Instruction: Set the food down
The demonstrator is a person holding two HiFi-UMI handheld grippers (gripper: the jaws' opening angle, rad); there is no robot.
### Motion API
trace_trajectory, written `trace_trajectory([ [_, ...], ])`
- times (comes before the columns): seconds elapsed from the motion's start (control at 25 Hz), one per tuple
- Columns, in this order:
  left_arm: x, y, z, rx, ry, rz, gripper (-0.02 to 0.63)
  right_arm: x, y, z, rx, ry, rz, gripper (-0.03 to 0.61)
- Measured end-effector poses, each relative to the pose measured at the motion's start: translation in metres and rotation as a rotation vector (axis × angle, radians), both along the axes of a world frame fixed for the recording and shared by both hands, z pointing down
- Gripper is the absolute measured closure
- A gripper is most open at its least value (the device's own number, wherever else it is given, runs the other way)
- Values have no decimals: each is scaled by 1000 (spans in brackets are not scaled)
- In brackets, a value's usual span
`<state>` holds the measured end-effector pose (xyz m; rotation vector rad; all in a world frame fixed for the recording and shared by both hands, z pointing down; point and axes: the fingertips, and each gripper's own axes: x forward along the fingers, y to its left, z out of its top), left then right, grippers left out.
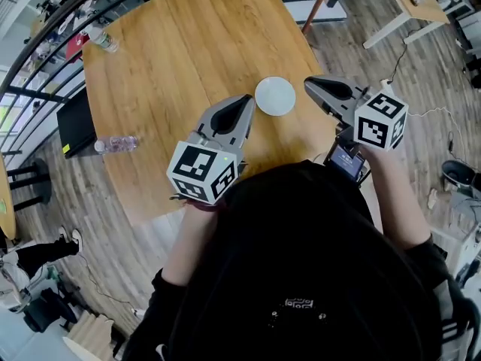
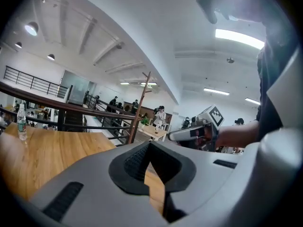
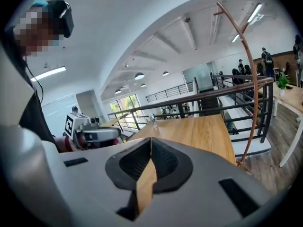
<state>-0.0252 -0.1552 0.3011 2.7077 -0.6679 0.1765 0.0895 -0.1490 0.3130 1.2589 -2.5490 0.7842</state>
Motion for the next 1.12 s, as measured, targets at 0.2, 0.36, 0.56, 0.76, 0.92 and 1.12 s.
trace_trajectory([
  [0.2, 22, 15, -25, 55, 27, 126, 614, 17, 17, -45, 108, 88, 82, 560],
  [0.36, 29, 16, -37, 90, 33, 120, 614, 17, 30, -56, 150, 63, 73, 560],
  [0.56, 27, 17, -37, 103, 26, 129, 614, 13, 41, -48, 142, 56, 66, 560],
  [0.76, 24, 24, -36, 95, 37, 137, 614, 8, 47, -49, 142, 64, 50, 560],
  [0.92, 28, 30, -31, 79, 56, 154, 614, 5, 44, -51, 148, 72, 37, 560],
  [1.12, 27, 35, -12, 53, 42, 160, 614, 0, 42, -42, 141, 80, 19, 561],
])
